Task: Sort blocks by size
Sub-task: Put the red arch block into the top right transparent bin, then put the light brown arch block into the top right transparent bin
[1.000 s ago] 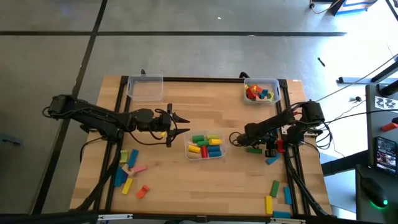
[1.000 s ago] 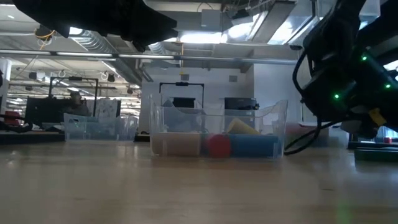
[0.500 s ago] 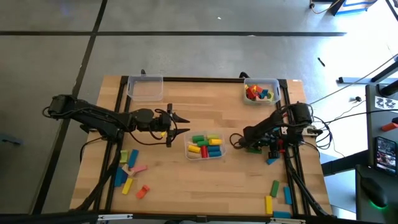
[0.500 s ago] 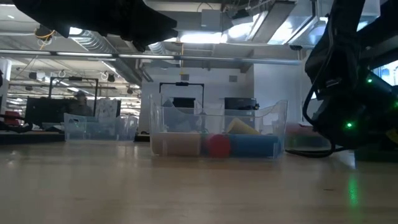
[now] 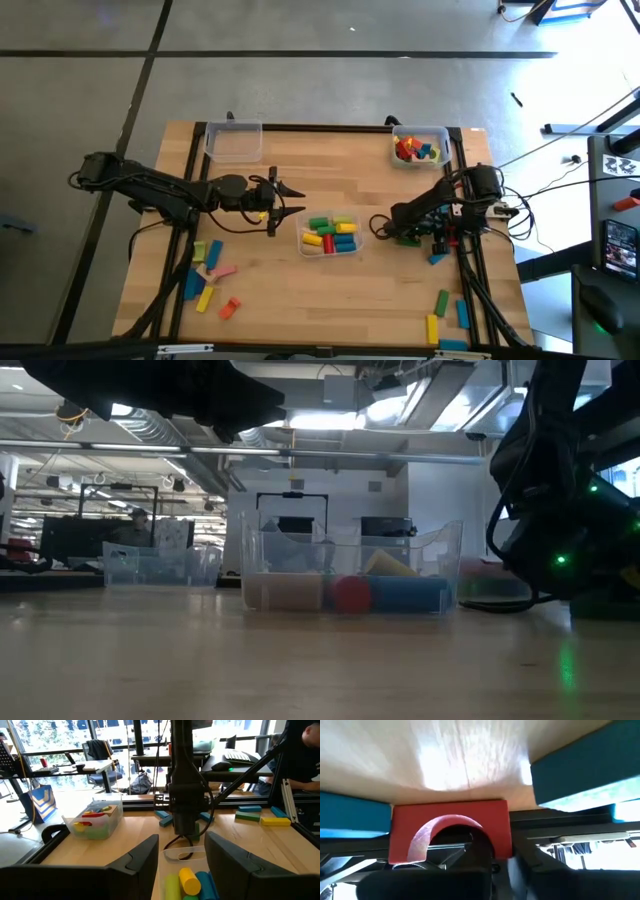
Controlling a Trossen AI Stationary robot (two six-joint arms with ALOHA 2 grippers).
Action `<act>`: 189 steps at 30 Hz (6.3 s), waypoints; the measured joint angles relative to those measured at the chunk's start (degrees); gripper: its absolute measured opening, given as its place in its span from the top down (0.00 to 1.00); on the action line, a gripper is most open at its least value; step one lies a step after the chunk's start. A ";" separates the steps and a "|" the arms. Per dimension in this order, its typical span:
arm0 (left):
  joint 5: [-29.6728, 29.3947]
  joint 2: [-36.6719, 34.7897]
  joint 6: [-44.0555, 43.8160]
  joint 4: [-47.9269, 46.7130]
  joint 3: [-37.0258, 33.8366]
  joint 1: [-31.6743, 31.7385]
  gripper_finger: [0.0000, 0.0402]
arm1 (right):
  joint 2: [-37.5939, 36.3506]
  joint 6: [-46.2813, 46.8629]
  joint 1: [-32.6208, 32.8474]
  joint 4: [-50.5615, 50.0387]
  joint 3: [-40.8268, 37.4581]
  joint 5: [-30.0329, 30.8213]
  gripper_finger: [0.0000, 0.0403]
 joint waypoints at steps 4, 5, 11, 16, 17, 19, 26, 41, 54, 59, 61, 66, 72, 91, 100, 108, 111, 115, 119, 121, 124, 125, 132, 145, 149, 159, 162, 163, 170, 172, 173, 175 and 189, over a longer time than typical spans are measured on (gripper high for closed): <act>0.00 0.00 0.01 0.04 0.00 0.00 0.61 | -0.45 0.73 0.08 -1.19 1.81 0.18 0.93; 0.01 0.00 0.02 0.02 0.02 0.00 0.61 | -0.45 0.84 0.08 -1.59 2.56 0.55 0.93; 0.01 0.00 0.02 0.02 0.00 0.00 0.61 | -0.45 0.27 0.12 -4.15 7.05 1.55 0.92; 0.00 0.00 0.02 0.02 0.00 0.00 0.61 | -0.46 0.00 0.12 -8.86 11.09 3.01 0.92; 0.00 -0.01 0.02 0.02 0.02 0.00 0.61 | -0.48 -0.02 0.12 -9.72 11.91 3.52 0.92; 0.00 -0.02 0.02 0.01 0.00 0.00 0.61 | -1.21 -0.07 0.12 -10.58 13.09 3.79 0.92; -0.01 0.00 0.02 0.00 0.02 0.00 0.61 | -8.45 1.77 0.12 -11.34 15.46 4.54 0.92; 0.01 -0.01 0.02 0.01 0.01 0.00 0.61 | -24.71 7.36 -4.00 -11.27 16.90 14.27 0.91; 0.00 0.00 0.02 0.02 0.00 0.00 0.61 | -30.64 2.58 -20.02 -5.56 16.90 27.04 0.91; -0.01 0.00 0.02 0.02 0.00 0.00 0.61 | -30.83 -0.26 -26.98 -0.27 16.93 29.30 0.91; 0.01 0.00 0.02 0.00 0.00 0.00 0.61 | -30.83 -0.74 -29.54 3.10 16.93 29.28 0.91; 0.01 0.00 0.03 0.00 0.00 0.00 0.61 | -30.83 -2.48 -36.27 12.42 16.93 29.19 0.91; 0.01 0.00 0.03 0.02 0.00 0.00 0.61 | -30.83 -3.29 -44.26 21.05 16.93 29.16 0.91; 0.00 0.00 0.03 0.00 0.00 0.02 0.61 | -30.83 2.03 -55.16 27.77 16.93 29.15 0.90; 0.00 -0.01 0.03 0.01 0.00 0.00 0.61 | -30.82 2.86 -55.09 27.85 16.90 29.12 0.66; 0.01 0.00 0.04 0.01 0.00 0.02 0.61 | -31.16 1.23 -54.05 27.94 16.86 21.76 0.55; -0.01 0.00 0.04 0.00 0.01 0.00 0.61 | -32.61 1.07 -51.15 28.75 16.86 19.91 0.55; 0.01 0.00 0.03 0.00 0.00 0.00 0.61 | -35.53 -0.28 -44.49 31.49 16.86 16.05 0.56; 0.00 0.00 0.33 0.00 0.00 0.00 0.61 | -38.52 0.57 -35.64 36.38 16.86 12.16 0.56; -0.01 -0.02 0.52 0.00 0.00 0.00 0.61 | -39.15 1.24 -30.72 38.22 16.86 12.26 0.56; 0.01 0.00 0.06 -0.29 0.02 0.00 0.61 | -39.18 1.58 -23.39 40.77 16.86 12.68 0.56; 0.01 0.00 -0.07 -0.54 0.01 0.00 0.61 | -39.01 1.72 -21.02 41.64 16.86 13.02 0.56; -0.01 -0.01 -0.37 -1.62 0.00 -1.06 0.61 | -37.54 1.79 -7.16 47.87 16.86 14.41 0.56; -5.17 0.62 -2.05 -5.43 0.04 -5.56 0.61 | -34.50 -1.82 6.87 53.62 16.84 20.64 0.56; -9.46 0.70 -4.97 -11.82 1.10 -8.88 0.61 | -34.50 -5.72 8.60 53.66 16.84 20.21 0.56; -13.69 0.70 -14.07 -41.81 15.56 -16.61 0.61 | -34.50 -10.89 9.09 56.11 16.84 17.62 0.56; -13.63 0.70 -17.22 -48.79 19.03 -18.21 0.61 | -34.50 -9.91 9.13 55.73 16.84 15.98 0.56; -13.62 0.69 -18.82 -51.00 19.95 -18.68 0.61 | -34.50 -9.16 9.13 55.87 16.65 14.79 0.56; -13.49 0.68 -32.23 -65.92 22.31 -24.13 0.61 | -34.50 -7.87 9.11 57.88 12.31 14.34 0.56; -13.20 1.11 -36.42 -68.87 22.34 -26.00 0.61 | -34.50 -7.82 9.09 58.77 11.44 16.19 0.56; -12.39 1.46 -38.32 -70.14 22.34 -26.84 0.61 | -34.50 -7.80 9.09 59.18 11.35 16.49 0.56; -9.51 2.79 -42.03 -72.67 22.34 -28.66 0.61 | -34.50 -7.77 9.08 59.76 11.35 16.49 0.56; 15.94 11.72 -57.48 -84.88 22.29 -37.50 0.61 | -34.50 -7.77 9.09 60.83 11.31 16.18 0.56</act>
